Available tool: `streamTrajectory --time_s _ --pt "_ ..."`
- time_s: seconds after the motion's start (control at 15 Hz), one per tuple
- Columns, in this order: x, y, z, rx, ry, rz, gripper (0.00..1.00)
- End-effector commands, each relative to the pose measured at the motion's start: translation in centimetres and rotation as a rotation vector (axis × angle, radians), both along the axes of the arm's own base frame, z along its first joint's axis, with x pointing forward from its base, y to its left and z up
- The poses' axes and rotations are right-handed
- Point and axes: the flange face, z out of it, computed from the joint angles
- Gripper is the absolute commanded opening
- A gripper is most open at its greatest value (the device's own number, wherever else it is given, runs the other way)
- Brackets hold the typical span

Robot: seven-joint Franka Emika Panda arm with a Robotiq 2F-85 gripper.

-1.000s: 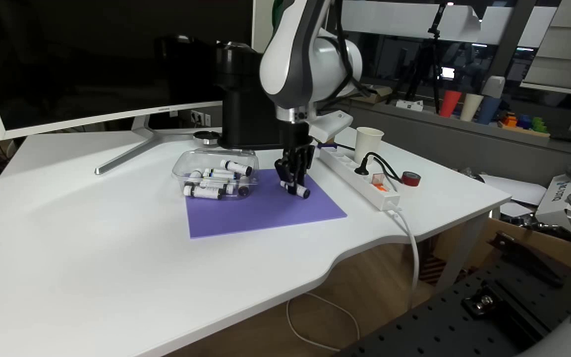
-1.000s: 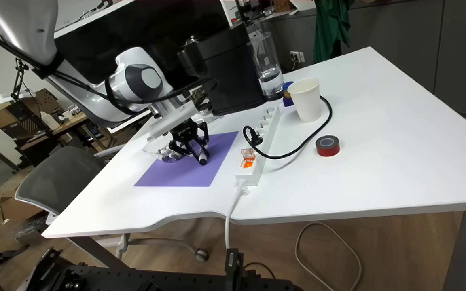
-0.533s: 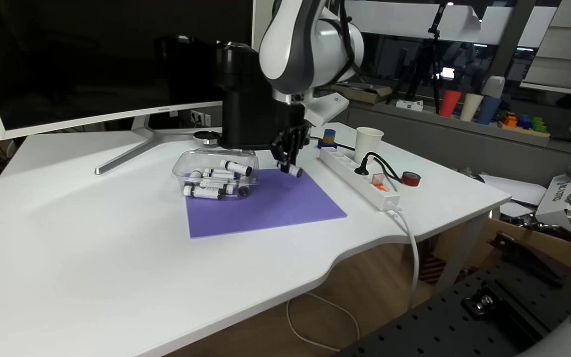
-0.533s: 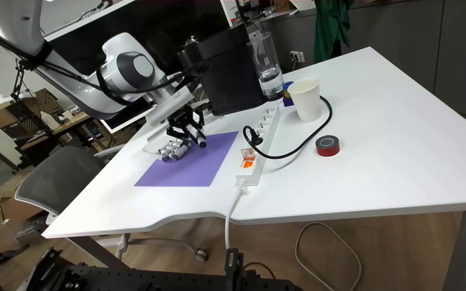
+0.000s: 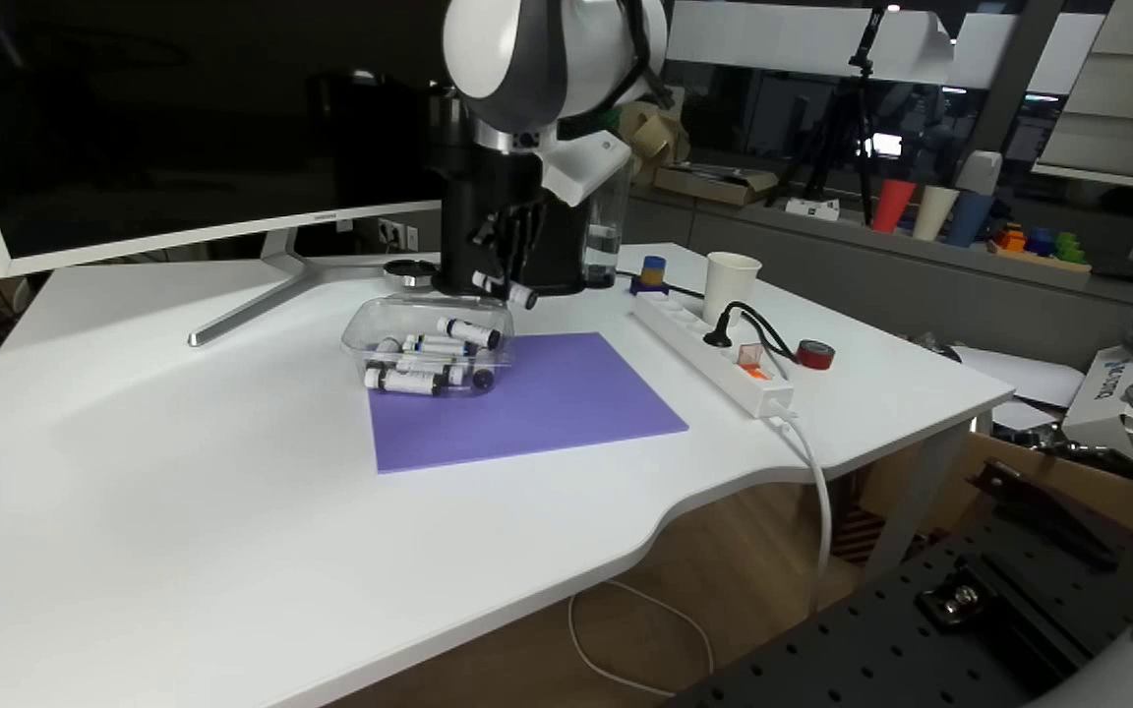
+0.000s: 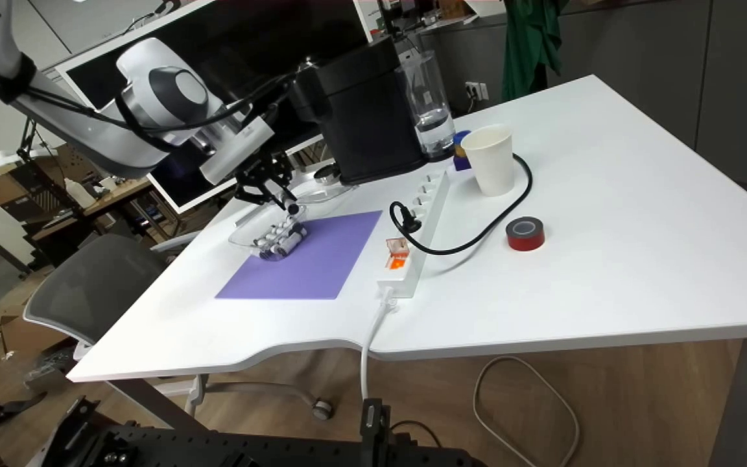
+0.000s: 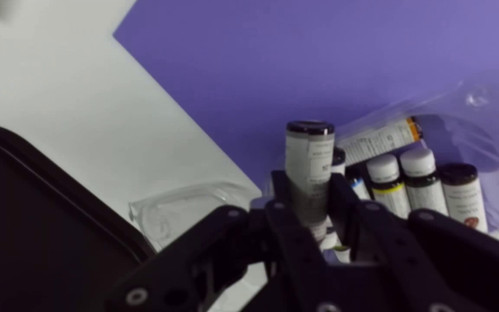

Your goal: Put the bottle on the table inside the clear container on the left

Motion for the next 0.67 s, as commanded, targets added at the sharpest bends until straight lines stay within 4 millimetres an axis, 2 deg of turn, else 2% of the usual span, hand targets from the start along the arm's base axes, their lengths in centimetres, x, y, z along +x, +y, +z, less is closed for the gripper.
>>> streamTrajectory --time_s 0.0,0.07,0.13,0.2,0.4,0.6 --pt "1.2 3.3 0.5 0.0 0.011 0.043 0.07" --pt "1.3 4.1 0.3 0.002 0.019 0.054 0.07" --pt "1.4 4.7 0.2 0.007 0.03 0.06 0.35" --pt "1.5 5.0 -0.1 0.014 0.044 0.063 0.52" --pt "1.6 4.8 -0.8 0.03 0.085 0.053 0.71" --pt "0.8 3.4 -0.7 0.036 0.127 0.013 0.92"
